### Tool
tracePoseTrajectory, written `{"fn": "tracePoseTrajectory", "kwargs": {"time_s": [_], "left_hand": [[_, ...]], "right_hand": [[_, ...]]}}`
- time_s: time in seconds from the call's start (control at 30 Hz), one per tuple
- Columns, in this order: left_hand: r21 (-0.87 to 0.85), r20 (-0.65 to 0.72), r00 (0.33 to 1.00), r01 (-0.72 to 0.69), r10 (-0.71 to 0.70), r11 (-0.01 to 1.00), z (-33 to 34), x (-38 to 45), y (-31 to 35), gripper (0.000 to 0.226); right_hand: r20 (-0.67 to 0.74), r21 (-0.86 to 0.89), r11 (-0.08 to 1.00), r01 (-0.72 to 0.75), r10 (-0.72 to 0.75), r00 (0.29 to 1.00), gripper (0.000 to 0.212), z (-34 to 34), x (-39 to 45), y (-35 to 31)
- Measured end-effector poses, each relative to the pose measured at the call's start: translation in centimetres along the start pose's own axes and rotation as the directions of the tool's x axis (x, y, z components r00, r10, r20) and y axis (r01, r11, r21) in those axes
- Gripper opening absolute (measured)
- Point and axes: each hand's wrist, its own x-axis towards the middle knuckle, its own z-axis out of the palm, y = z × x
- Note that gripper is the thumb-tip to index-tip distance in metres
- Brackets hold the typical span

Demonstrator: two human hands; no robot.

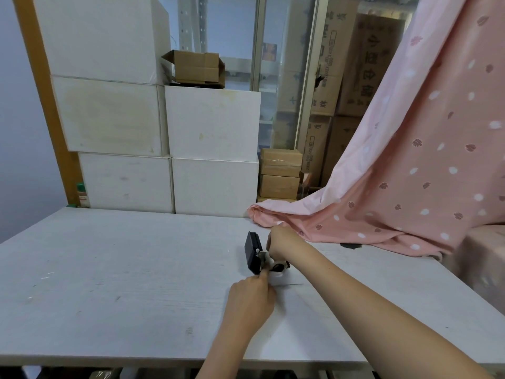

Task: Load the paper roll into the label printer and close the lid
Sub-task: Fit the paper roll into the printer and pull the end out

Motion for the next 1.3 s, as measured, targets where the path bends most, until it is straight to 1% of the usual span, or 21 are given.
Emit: {"fn": "tracePoseTrajectory", "kwargs": {"time_s": [0.1, 0.13, 0.17, 0.2, 0.27, 0.47, 0.57, 0.63, 0.73, 0.8, 0.83, 0.87, 0.93, 0.97, 1.0, 1.07, 1.13, 1.23, 1.3], "left_hand": [[-0.012, 0.005, 1.000, -0.002, 0.002, 1.000, 0.0, 0.1, -0.1, 0.066], [-0.018, 0.005, 1.000, 0.000, 0.000, 1.000, 0.1, 0.1, -0.1, 0.067], [-0.024, 0.007, 1.000, 0.000, 0.000, 1.000, 0.1, 0.1, -0.1, 0.067], [-0.029, 0.008, 1.000, 0.000, 0.001, 1.000, 0.1, 0.1, -0.1, 0.067], [-0.034, 0.008, 1.000, -0.004, 0.004, 0.999, -0.1, 0.1, -0.2, 0.066], [0.015, 0.051, 0.998, -0.026, 0.026, 1.000, -0.7, -0.1, 0.1, 0.063], [0.038, 0.068, 0.997, -0.037, 0.034, 0.999, -0.8, -0.3, 0.1, 0.066], [0.022, 0.062, 0.998, -0.032, 0.030, 0.999, -0.7, -0.3, 0.0, 0.067], [-0.017, 0.047, 0.999, -0.003, 0.004, 1.000, -0.3, -0.1, 0.0, 0.068], [-0.035, 0.045, 0.999, 0.010, -0.008, 0.999, -0.1, -0.1, -0.1, 0.069], [-0.042, 0.042, 0.999, 0.010, -0.009, 0.999, -0.1, -0.1, -0.1, 0.070], [-0.048, 0.039, 0.999, 0.007, -0.005, 0.999, 0.0, -0.1, -0.1, 0.070], [-0.051, 0.034, 0.999, 0.008, -0.006, 0.999, -0.1, -0.1, -0.1, 0.070], [-0.046, 0.032, 0.999, 0.011, -0.009, 0.999, -0.1, -0.1, 0.0, 0.069], [-0.039, 0.032, 0.999, 0.014, -0.013, 0.999, -0.1, -0.2, 0.0, 0.068], [-0.028, 0.034, 0.999, 0.019, -0.018, 0.999, -0.1, -0.2, 0.1, 0.066], [-0.021, 0.034, 0.999, 0.017, -0.017, 1.000, -0.1, -0.2, 0.1, 0.064], [-0.020, 0.040, 0.999, 0.010, -0.009, 1.000, 0.0, -0.1, 0.1, 0.064], [-0.035, 0.026, 1.000, -0.013, 0.014, 0.999, 0.1, -0.1, 0.1, 0.062]], "right_hand": [[-0.028, 0.009, 1.000, -0.001, 0.002, 1.000, 0.006, 0.0, -0.1, -0.2], [-0.044, 0.027, 1.000, -0.011, 0.012, 0.999, 0.004, 0.1, -0.1, -0.2], [-0.074, 0.052, 0.999, -0.014, 0.017, 0.997, 0.009, 0.1, -0.2, -0.3], [-0.108, 0.083, 0.996, -0.025, 0.033, 0.994, 0.020, 0.2, -0.3, -0.4], [-0.135, 0.120, 0.991, -0.056, 0.072, 0.988, 0.032, 0.1, -0.7, -0.6], [-0.140, 0.184, 0.973, -0.140, 0.167, 0.976, 0.040, -0.4, -1.2, -1.6], [-0.095, 0.227, 0.956, -0.186, 0.211, 0.973, 0.043, -0.9, -1.2, -2.0], [-0.049, 0.257, 0.945, -0.203, 0.223, 0.974, 0.042, -1.1, -1.0, -2.0], [0.043, 0.319, 0.928, -0.195, 0.191, 0.981, 0.029, -1.1, -0.8, -1.0], [0.054, 0.433, 0.886, -0.168, 0.161, 0.986, 0.031, -1.3, -1.2, 0.2], [0.077, 0.453, 0.874, -0.178, 0.161, 0.984, 0.033, -1.5, -1.4, 0.6], [0.121, 0.444, 0.874, -0.198, 0.160, 0.980, 0.035, -1.8, -1.4, 0.8], [0.280, 0.376, 0.883, -0.281, 0.181, 0.943, 0.040, -2.4, -1.3, 0.7], [0.332, 0.364, 0.874, -0.320, 0.199, 0.922, 0.043, -2.5, -1.2, 0.7], [0.353, 0.374, 0.864, -0.338, 0.204, 0.913, 0.045, -2.6, -1.0, 0.9], [0.362, 0.408, 0.837, -0.365, 0.219, 0.906, 0.044, -2.7, -0.7, 1.4], [0.355, 0.495, 0.778, -0.385, 0.223, 0.908, 0.043, -2.9, -0.6, 2.2], [0.313, 0.605, 0.714, -0.353, 0.194, 0.930, 0.049, -2.7, -0.5, 3.5], [0.279, 0.655, 0.681, -0.327, 0.184, 0.942, 0.046, -2.4, -0.7, 4.3]]}}
